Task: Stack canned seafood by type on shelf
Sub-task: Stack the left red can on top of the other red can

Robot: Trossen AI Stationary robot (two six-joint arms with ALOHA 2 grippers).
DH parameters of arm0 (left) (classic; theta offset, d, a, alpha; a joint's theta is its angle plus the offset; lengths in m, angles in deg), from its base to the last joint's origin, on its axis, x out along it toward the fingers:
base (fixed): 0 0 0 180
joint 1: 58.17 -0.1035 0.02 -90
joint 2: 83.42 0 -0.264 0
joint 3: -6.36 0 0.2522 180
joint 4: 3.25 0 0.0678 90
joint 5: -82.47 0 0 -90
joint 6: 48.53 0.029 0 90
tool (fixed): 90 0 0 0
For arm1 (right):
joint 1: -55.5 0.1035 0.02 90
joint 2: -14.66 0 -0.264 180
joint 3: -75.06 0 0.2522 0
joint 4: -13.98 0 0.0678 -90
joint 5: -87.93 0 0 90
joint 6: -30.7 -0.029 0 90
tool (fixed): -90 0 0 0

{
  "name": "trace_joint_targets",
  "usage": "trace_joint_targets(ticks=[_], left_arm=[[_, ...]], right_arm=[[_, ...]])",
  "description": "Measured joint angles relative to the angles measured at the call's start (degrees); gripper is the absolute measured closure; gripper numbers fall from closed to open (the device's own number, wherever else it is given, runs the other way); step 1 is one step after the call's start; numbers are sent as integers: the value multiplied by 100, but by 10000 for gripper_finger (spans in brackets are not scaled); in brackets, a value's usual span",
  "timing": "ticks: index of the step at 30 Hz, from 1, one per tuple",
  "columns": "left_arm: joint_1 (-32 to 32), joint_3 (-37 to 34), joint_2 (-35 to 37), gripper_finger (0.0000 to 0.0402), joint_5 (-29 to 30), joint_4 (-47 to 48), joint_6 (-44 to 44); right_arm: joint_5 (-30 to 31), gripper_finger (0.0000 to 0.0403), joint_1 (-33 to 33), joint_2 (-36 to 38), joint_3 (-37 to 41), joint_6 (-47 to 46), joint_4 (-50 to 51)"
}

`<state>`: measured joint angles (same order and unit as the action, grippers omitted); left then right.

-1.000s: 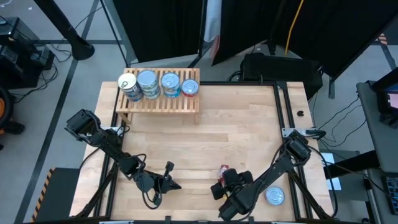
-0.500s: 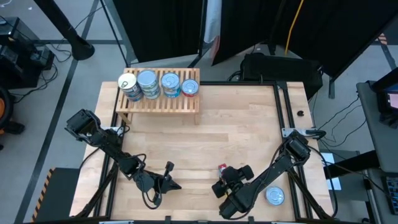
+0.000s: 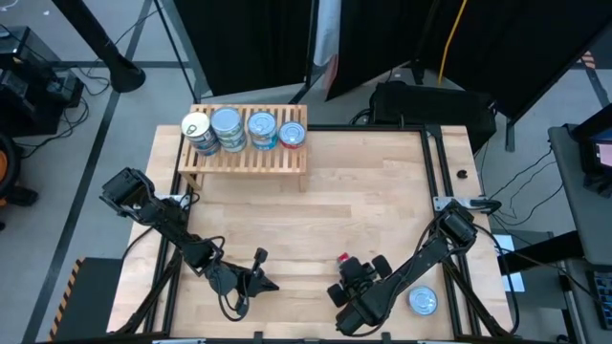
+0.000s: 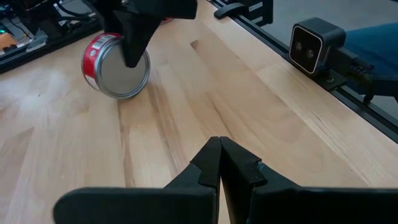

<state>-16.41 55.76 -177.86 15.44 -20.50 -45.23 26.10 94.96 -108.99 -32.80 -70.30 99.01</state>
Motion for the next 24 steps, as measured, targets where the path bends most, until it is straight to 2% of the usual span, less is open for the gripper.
trace_joint_targets(ticks=[5,10,13,16,20,24], left_arm=[[0,0,0,391,3,-1,-13],[0,0,0,391,3,-17,-11],[0,0,0,391,5,-47,5],[0,0,0,391,5,-66,6],[0,0,0,391,4,-88,6],[38,0,0,391,1,-100,6]], right_arm=[[0,283,-5,13,-22,178,-55],[46,260,-42,13,-397,489,29],[332,256,-145,13,-804,863,242],[772,269,-314,13,-1309,1370,556],[1706,285,-649,13,-2142,2320,1099],[2651,278,-1060,13,-2966,3497,1429]])
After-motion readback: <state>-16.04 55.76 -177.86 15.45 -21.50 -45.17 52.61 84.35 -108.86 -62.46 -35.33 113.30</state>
